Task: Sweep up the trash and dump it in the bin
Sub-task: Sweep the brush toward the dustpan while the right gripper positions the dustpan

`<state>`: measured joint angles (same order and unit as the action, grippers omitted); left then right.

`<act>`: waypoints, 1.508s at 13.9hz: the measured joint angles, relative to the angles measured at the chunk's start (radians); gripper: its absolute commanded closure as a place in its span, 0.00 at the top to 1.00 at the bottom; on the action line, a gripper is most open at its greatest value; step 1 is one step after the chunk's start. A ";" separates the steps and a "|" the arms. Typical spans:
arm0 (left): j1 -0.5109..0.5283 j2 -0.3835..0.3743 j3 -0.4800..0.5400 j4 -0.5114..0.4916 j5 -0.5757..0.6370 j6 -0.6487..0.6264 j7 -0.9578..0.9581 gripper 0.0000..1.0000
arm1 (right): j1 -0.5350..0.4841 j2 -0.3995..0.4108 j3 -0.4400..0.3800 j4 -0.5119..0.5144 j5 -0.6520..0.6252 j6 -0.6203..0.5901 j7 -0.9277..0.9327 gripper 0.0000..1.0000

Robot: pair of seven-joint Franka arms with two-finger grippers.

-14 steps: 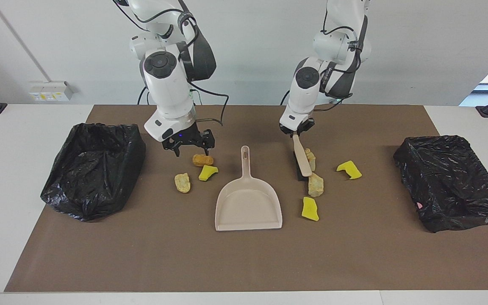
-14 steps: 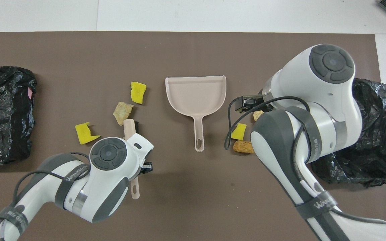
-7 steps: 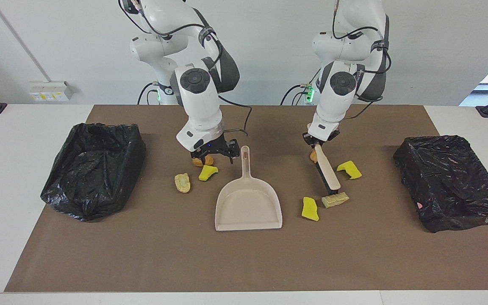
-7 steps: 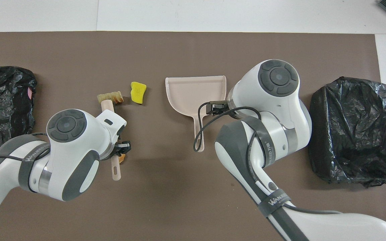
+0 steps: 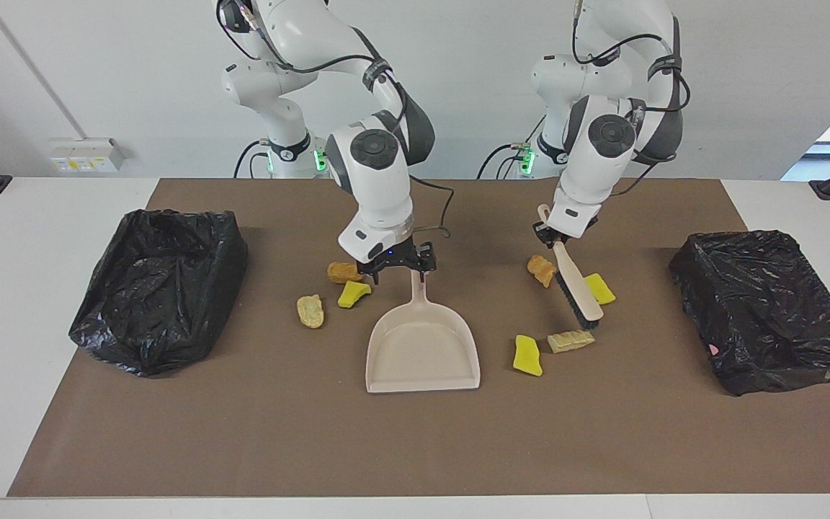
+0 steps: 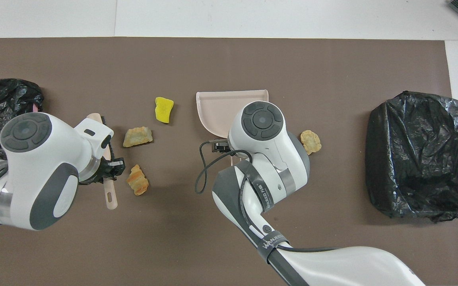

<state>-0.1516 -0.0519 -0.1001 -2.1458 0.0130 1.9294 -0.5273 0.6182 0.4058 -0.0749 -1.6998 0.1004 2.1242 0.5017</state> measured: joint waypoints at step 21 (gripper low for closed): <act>-0.020 -0.024 -0.031 -0.149 0.005 0.007 0.127 0.00 | -0.027 -0.054 -0.013 -0.008 -0.002 -0.068 -0.312 0.00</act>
<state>-0.1717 -0.0762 -0.1310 -2.2948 0.0178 1.9361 -0.4003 0.5913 0.3522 -0.0874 -1.7076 0.0982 2.0559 0.1898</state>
